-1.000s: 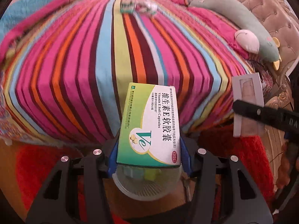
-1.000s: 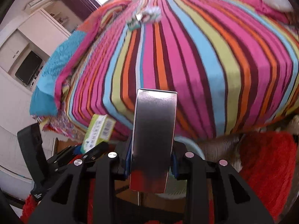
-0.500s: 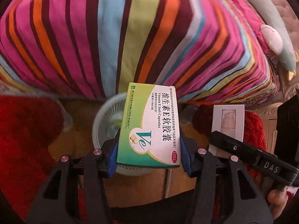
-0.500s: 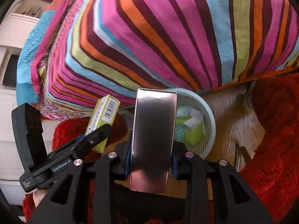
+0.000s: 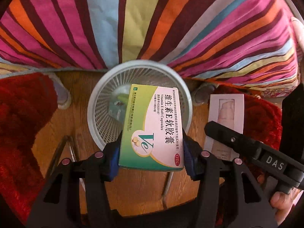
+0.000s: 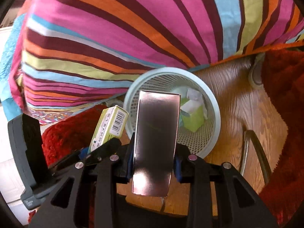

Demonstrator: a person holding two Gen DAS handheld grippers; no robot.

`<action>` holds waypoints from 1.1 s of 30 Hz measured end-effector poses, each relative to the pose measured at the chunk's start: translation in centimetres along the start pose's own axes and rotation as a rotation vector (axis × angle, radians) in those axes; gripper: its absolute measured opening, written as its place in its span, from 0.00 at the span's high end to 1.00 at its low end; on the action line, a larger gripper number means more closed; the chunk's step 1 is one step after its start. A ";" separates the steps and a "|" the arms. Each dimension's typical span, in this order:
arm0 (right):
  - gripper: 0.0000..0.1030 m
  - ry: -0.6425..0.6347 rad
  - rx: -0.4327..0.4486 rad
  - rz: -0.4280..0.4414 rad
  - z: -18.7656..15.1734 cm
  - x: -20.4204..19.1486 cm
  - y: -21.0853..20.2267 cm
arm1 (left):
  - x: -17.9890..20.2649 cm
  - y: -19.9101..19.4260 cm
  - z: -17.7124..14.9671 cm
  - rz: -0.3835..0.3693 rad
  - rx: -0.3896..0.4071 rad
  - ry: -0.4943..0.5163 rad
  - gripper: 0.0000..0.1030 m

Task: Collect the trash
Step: 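Open both tools to drop the two boxes into the wastebasket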

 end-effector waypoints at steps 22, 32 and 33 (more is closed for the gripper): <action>0.24 0.168 -0.208 -0.027 0.4 2.8 6.9 | -2.3 5.2 -0.5 0.033 -0.183 -0.098 0.16; 0.21 0.212 -0.172 -0.036 1.0 3.5 6.3 | -2.5 5.2 -0.4 0.044 -0.180 -0.109 0.16; 0.21 0.213 -0.170 -0.035 1.1 3.5 6.2 | -2.5 5.2 -0.4 0.043 -0.179 -0.110 0.16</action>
Point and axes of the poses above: each gripper's, at about its wrist camera, not at the fingertips, and y roughly the way its jaws point, x to its right, z to its top, the point moved 7 cm from there along y, roughly the way its jaws point, and after that the axes turned 6 degrees about -z, right-handed, at the moved point
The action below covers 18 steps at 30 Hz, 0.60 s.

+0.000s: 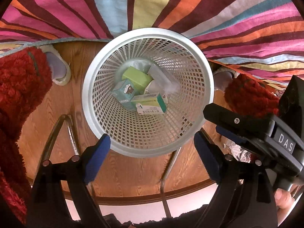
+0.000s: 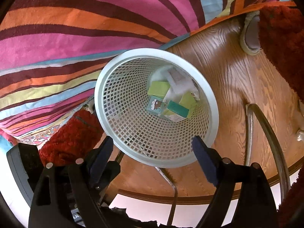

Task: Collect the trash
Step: 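Open both tools to drop the two boxes into the wastebasket, then move both tools back toward the tissue packs on the bed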

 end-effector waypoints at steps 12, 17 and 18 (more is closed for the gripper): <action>0.21 -0.021 0.104 0.028 -1.2 0.2 -3.9 | 0.4 -3.5 0.0 0.040 0.149 0.028 0.16; 0.21 -0.068 0.183 0.040 -2.4 -0.7 -6.5 | 1.8 -6.6 -0.6 0.051 0.263 0.088 0.16; 0.21 -0.089 0.214 0.040 -2.7 -1.0 -7.4 | 2.0 -7.0 -0.8 0.049 0.279 0.095 0.15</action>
Point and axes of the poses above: each gripper's, at about its wrist camera, not at the fingertips, and y roughly the way its jaws point, x to its right, z to its top, the point moved 7 cm from there along y, roughly the way its jaws point, and after that the axes turned 6 degrees about -z, right-handed, at the moved point
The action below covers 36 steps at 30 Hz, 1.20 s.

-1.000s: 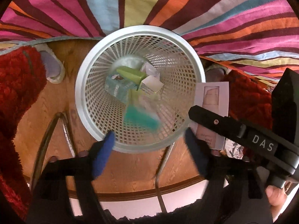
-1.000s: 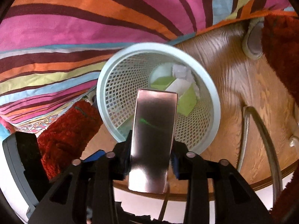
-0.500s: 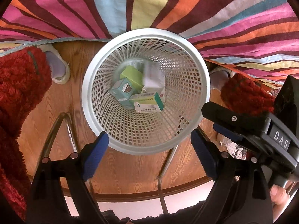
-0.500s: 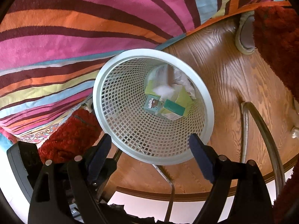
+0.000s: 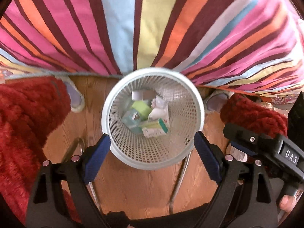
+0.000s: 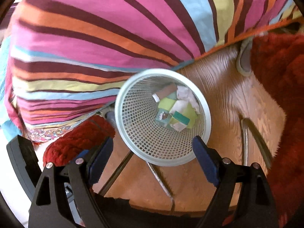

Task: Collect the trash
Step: 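Move both tools back toward the tissue packs on the bed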

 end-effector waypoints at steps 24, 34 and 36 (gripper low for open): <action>0.17 -0.425 0.827 -0.022 4.2 -7.6 -19.0 | 3.8 -17.9 5.5 0.010 0.708 0.214 0.10; 0.15 -0.520 0.906 -0.039 9.2 -10.6 -22.4 | 4.6 -22.5 11.3 0.066 0.800 0.269 0.10; 0.15 -0.532 0.914 -0.036 10.2 -11.1 -22.9 | 4.6 -23.0 12.9 0.046 0.806 0.257 0.10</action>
Point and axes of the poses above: each gripper's, at about its wrist camera, not at the fingertips, and y roughly the way its jaws point, x to its right, z to its top, the point moved 7 cm from there along y, roughly the way its jaws point, and after that the axes turned 6 degrees about -z, right-handed, at the moved point
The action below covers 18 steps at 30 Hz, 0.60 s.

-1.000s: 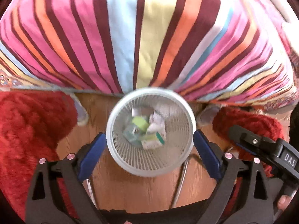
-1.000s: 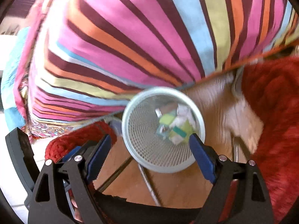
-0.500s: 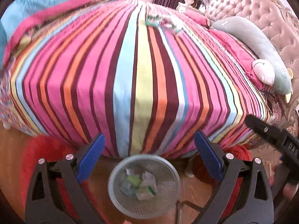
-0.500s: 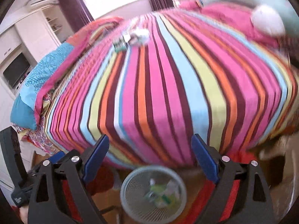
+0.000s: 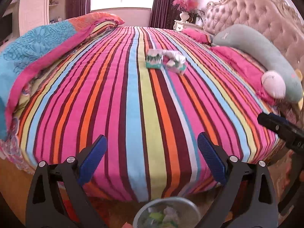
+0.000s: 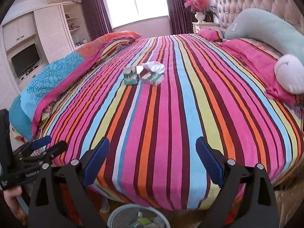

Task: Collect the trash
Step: 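Move both tools back toward the tissue packs on the bed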

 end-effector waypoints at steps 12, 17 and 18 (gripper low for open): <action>0.14 -0.088 -0.002 0.001 6.1 0.1 6.0 | -1.0 7.4 7.2 0.003 -0.003 -0.002 0.10; 0.14 -0.113 -0.023 0.009 7.8 0.2 9.4 | -1.3 11.3 9.5 -0.016 -0.026 -0.016 0.10; 0.14 -0.117 -0.028 0.013 8.1 0.1 10.1 | -1.3 12.1 10.0 -0.021 -0.028 -0.015 0.10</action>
Point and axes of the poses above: each gripper's, at about its wrist camera, not at the fingertips, and y roughly the way its jaws point, x to its right, z to its top, the point moved 7 cm from there along y, roughly the way its jaws point, and after that the axes turned 6 degrees about -z, right-handed, at the moved point
